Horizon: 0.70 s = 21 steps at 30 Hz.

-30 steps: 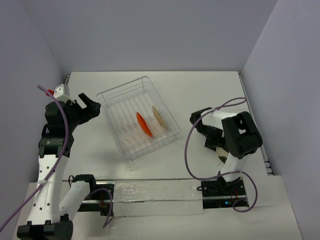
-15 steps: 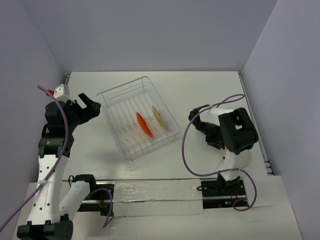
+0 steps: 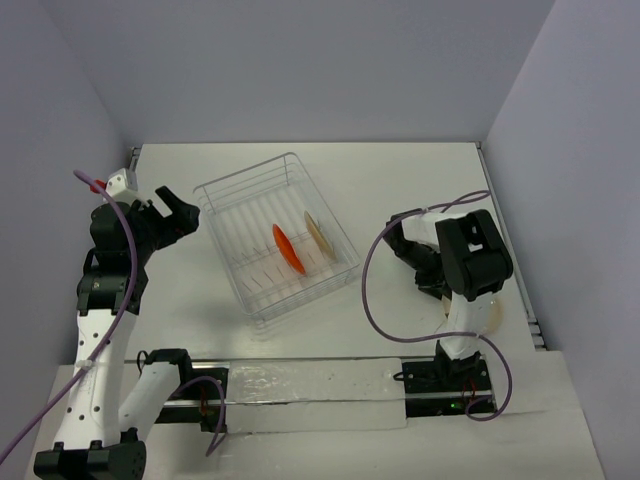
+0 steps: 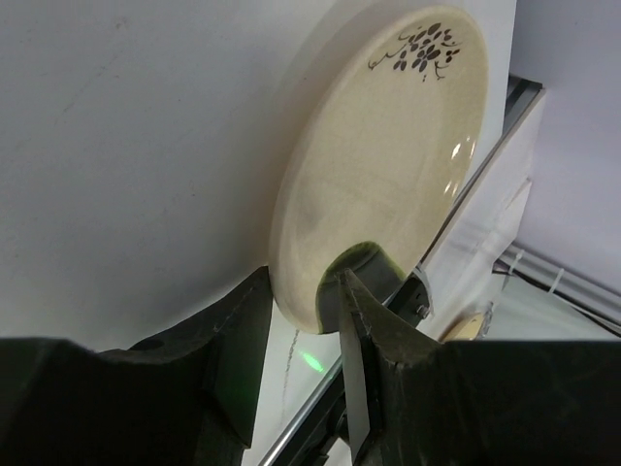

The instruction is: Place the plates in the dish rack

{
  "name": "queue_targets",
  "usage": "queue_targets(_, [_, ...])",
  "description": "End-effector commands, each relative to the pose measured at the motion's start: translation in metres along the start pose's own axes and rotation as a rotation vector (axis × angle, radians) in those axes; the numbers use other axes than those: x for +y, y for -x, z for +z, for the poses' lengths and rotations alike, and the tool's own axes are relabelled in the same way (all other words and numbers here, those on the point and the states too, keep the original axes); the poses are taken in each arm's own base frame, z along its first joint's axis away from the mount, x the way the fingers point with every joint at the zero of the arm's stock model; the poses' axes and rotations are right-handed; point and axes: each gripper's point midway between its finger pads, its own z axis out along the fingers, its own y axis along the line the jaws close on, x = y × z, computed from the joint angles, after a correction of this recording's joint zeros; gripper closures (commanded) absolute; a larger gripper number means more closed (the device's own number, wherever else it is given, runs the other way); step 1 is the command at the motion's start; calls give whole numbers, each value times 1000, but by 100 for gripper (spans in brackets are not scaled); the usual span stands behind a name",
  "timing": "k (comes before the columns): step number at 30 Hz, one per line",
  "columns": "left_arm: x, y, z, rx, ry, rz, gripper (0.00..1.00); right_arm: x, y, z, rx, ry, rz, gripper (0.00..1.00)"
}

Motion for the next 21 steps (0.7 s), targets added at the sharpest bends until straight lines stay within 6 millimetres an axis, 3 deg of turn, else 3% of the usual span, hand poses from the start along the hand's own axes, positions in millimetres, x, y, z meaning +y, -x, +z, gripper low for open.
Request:
queue_targets(1, [1,11,-4,-37,14,2,1,0,12,1,-14,-6,16,63])
queue_targets(6, [1,13,-5,-42,15,3,1,2,12,4,5,1,7,69])
queue_targets(18, [5,15,-6,-52,40,1,1,3,15,8,22,2,4,98])
queue_targets(21, [6,15,-5,-52,43,1,1,3,16,7,20,5,5,100])
